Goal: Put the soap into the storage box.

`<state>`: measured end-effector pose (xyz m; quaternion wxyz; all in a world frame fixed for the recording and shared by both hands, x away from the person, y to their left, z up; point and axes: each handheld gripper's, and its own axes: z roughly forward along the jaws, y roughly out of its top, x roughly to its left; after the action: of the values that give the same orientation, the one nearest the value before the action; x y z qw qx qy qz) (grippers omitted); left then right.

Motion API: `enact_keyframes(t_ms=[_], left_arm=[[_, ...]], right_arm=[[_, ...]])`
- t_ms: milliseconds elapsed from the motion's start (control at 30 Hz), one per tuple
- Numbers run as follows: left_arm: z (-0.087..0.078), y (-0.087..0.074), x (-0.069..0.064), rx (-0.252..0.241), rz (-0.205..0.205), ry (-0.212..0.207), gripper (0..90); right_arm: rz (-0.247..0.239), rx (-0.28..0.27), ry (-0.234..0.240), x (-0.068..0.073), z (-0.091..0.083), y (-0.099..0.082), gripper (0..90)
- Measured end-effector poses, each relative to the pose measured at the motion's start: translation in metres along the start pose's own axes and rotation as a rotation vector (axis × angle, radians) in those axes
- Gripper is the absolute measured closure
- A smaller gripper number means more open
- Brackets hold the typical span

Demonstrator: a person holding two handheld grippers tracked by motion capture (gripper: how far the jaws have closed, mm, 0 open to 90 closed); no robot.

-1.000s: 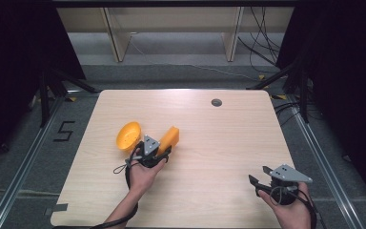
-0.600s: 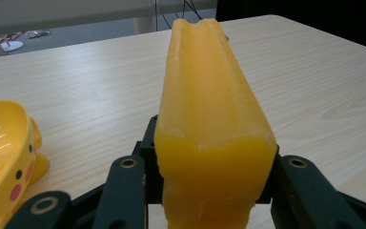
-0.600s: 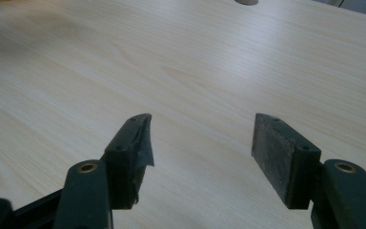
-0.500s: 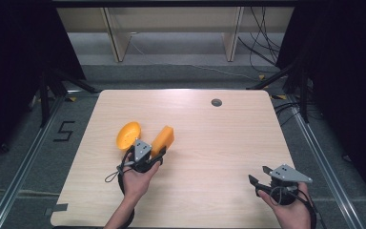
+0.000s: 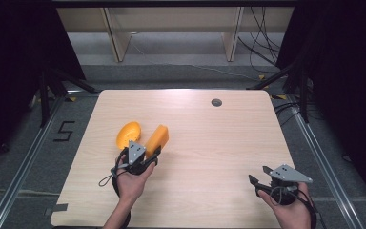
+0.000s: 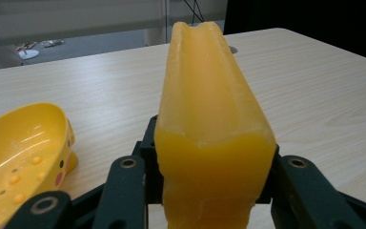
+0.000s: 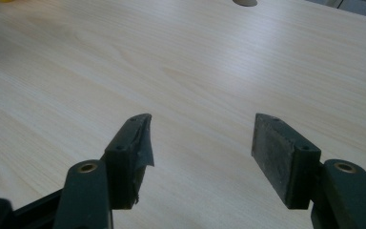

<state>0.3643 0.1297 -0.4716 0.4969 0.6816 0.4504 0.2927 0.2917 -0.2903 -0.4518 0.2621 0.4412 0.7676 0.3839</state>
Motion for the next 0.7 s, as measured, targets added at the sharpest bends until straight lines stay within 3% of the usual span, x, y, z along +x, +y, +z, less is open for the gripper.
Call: enact_keyframes(t_ms=[700], left_arm=[[-0.018, 0.007, 0.014, -0.040, -0.023, 0.104, 60.3]], right_arm=[[0.007, 0.006, 0.004, 0.001, -0.001, 0.000, 39.3]])
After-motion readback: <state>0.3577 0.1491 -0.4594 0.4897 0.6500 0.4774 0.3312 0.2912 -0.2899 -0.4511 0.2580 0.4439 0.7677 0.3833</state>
